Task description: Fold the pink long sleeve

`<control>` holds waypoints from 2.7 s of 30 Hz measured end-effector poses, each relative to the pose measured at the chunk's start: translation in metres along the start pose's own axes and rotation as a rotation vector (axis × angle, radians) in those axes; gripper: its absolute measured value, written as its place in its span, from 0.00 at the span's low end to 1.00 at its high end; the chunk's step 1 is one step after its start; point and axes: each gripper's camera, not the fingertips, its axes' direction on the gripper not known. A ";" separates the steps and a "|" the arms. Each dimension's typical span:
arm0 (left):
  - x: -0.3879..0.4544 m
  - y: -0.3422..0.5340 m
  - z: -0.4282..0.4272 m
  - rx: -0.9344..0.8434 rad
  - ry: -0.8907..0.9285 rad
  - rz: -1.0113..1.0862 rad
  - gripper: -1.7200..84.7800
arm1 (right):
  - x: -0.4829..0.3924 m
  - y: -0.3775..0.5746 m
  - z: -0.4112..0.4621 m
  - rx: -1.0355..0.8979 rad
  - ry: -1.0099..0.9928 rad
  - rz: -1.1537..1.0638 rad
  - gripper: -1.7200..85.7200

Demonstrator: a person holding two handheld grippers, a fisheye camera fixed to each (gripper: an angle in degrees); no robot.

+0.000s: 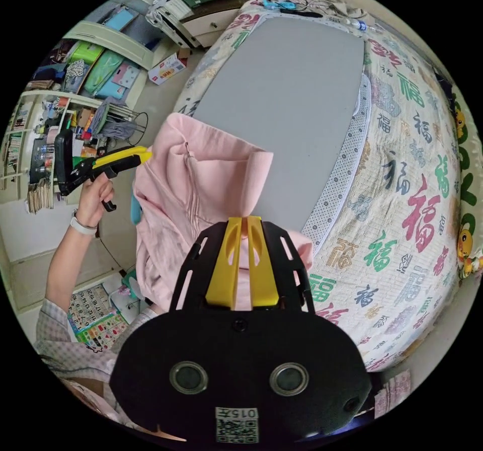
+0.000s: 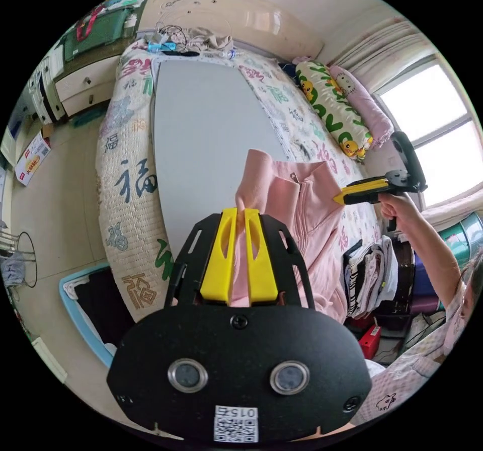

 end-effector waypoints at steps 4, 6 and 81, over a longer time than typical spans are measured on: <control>-0.040 0.070 -0.068 0.117 -0.092 -0.108 0.03 | 0.033 0.057 -0.032 0.077 0.037 0.133 0.06; -0.061 0.116 -0.091 0.159 -0.132 -0.141 0.03 | 0.050 0.094 -0.047 0.106 0.082 0.178 0.06; -0.464 0.044 -0.119 0.168 -0.094 -0.079 0.13 | 0.174 0.489 0.122 -0.081 0.138 -0.081 0.17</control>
